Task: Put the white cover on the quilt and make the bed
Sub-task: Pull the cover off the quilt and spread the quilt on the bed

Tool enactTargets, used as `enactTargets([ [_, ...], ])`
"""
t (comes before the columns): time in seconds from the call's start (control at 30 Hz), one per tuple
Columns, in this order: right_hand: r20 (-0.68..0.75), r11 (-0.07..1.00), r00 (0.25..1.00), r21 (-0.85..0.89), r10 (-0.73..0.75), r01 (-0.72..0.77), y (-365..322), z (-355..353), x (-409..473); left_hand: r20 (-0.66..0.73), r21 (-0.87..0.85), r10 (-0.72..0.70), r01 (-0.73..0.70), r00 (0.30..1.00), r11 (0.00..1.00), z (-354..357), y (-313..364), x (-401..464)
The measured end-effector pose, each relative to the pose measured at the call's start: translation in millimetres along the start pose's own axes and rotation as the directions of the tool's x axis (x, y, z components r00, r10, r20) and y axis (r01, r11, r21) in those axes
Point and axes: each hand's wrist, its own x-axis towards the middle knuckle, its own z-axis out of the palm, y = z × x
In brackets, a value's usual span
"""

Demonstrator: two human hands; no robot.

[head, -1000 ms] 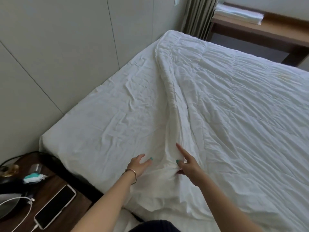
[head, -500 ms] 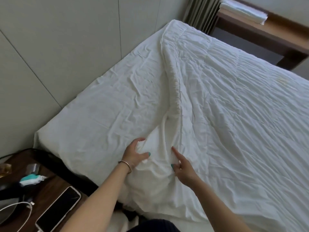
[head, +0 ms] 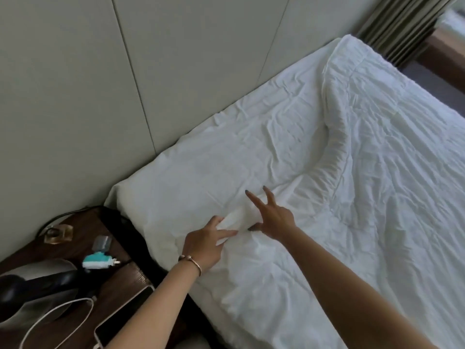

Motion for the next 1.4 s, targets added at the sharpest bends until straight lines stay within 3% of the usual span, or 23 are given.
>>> enactTargets([
  [0.1,0.152,0.999,0.988,-0.054,0.007,0.002,8,-28,53,-0.14,0.035,-0.051,0.057,0.989,0.998,-46,-52,0],
  [0.2,0.15,0.988,0.988,-0.142,-0.035,0.056,0,-43,99,-0.255,0.077,-0.157,0.182,0.954,0.98,-105,-118,-10],
  [0.3,-0.018,0.981,0.99,-0.135,-0.14,0.136,-42,-50,141,-0.119,0.184,-0.333,0.35,0.935,0.918,-119,-155,-7],
  [0.37,-0.03,0.959,0.973,-0.176,-0.231,0.222,-77,-49,165,-0.028,0.226,-0.413,0.408,0.91,0.885,-101,-172,5],
  [0.47,0.109,0.882,0.935,-0.313,-0.336,0.354,-119,-37,202,0.074,0.11,-0.547,0.539,0.834,0.835,-75,-191,27],
  [0.57,0.196,0.857,0.942,-0.396,-0.272,0.33,-133,-33,234,0.011,-0.18,-0.649,0.64,0.76,0.747,-67,-193,51],
  [0.7,0.276,0.955,0.959,-0.261,-0.068,0.143,-103,-10,243,0.02,-0.099,-0.556,0.555,0.831,0.826,-46,-171,76],
  [0.73,0.232,0.979,0.971,-0.181,-0.05,0.093,-97,0,240,-0.008,-0.056,-0.522,0.521,0.853,0.852,-42,-172,79],
  [0.8,-0.004,0.994,0.999,0.106,-0.041,0.041,-99,8,236,-0.121,-0.046,-0.497,0.495,0.86,0.868,-53,-179,84],
  [0.87,-0.189,0.949,0.981,0.301,-0.034,0.091,-120,-4,246,-0.242,-0.094,-0.51,0.503,0.825,0.859,-82,-192,90],
  [0.97,-0.284,0.917,0.953,0.341,-0.109,0.206,-160,-27,263,-0.356,-0.079,-0.537,0.548,0.765,0.833,-116,-216,90],
  [1.03,-0.299,0.92,0.937,0.288,-0.179,0.267,-183,-23,266,-0.416,-0.075,-0.581,0.611,0.699,0.788,-120,-234,83],
  [1.17,-0.195,0.927,0.949,0.238,-0.247,0.291,-193,15,274,-0.354,-0.073,-0.716,0.746,0.601,0.662,-105,-264,84],
  [1.23,-0.193,0.89,0.953,0.354,-0.232,0.289,-189,23,272,-0.469,0.047,-0.702,0.809,0.536,0.586,-98,-266,93],
  [1.3,-0.308,0.778,0.928,0.523,-0.21,0.349,-185,24,259,-0.638,0.322,-0.401,0.701,0.657,0.637,-86,-250,110],
  [1.37,-0.406,0.79,0.904,0.507,-0.133,0.344,-174,36,241,-0.525,0.457,-0.041,0.322,0.85,0.829,-64,-212,120],
  [1.4,-0.384,0.863,0.921,0.44,-0.068,0.247,-163,44,230,-0.389,0.448,-0.005,0.194,0.921,0.873,-51,-195,122],
])
